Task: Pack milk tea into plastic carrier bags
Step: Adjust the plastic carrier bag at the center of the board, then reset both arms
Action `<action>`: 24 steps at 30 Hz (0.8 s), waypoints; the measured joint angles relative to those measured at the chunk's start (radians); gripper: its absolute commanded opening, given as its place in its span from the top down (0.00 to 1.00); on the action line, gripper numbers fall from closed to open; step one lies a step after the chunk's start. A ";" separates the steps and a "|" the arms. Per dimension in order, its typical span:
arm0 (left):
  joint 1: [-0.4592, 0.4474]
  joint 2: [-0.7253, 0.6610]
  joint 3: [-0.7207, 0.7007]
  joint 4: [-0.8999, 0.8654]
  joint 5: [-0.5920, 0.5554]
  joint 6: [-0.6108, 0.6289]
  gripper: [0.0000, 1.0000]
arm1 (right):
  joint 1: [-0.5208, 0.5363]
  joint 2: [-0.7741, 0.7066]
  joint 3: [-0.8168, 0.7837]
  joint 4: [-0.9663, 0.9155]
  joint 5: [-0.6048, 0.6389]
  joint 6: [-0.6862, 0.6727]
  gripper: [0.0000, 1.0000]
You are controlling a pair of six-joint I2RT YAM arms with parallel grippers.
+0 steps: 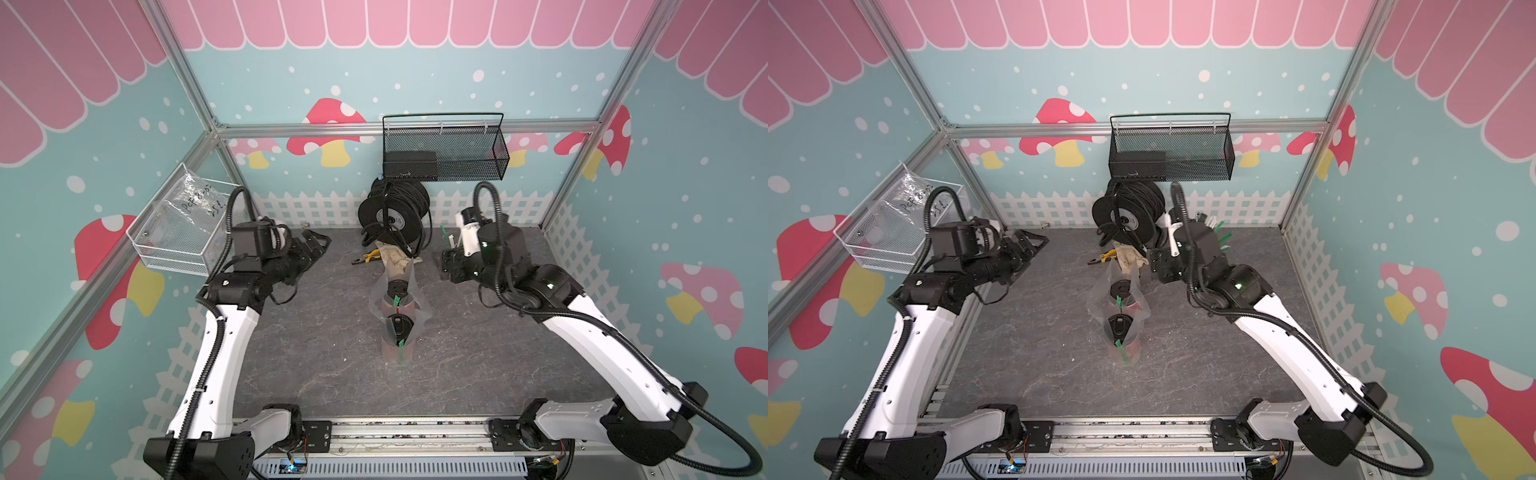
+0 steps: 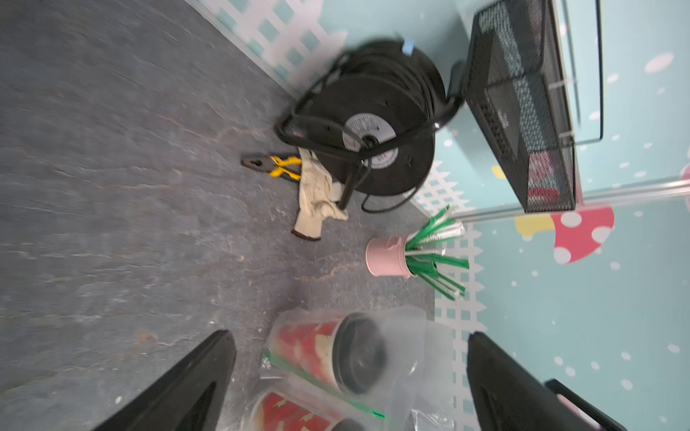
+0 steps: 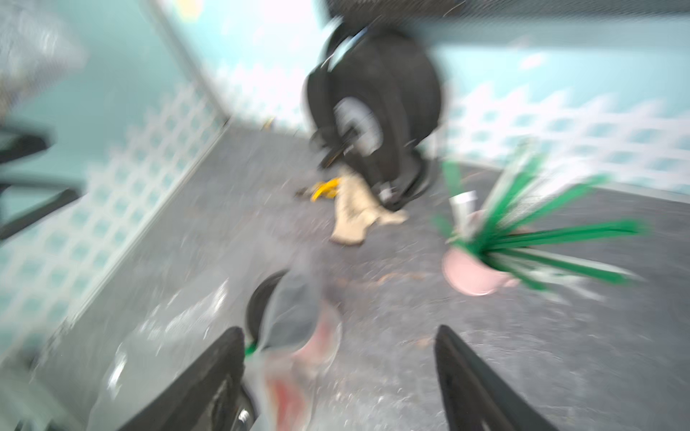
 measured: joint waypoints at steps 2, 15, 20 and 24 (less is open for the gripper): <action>0.071 -0.029 -0.010 -0.018 -0.010 0.026 0.01 | -0.071 -0.079 -0.047 0.021 0.054 -0.018 0.13; 0.134 -0.222 -0.588 0.174 -0.445 0.237 0.01 | -0.401 -0.322 -1.133 0.797 0.266 -0.288 0.01; 0.105 -0.291 -0.884 0.547 -0.514 0.320 0.01 | -0.474 -0.145 -1.394 1.172 0.210 -0.340 0.00; -0.021 -0.140 -1.015 0.878 -0.602 0.440 0.00 | -0.499 0.014 -1.357 1.429 0.175 -0.381 0.00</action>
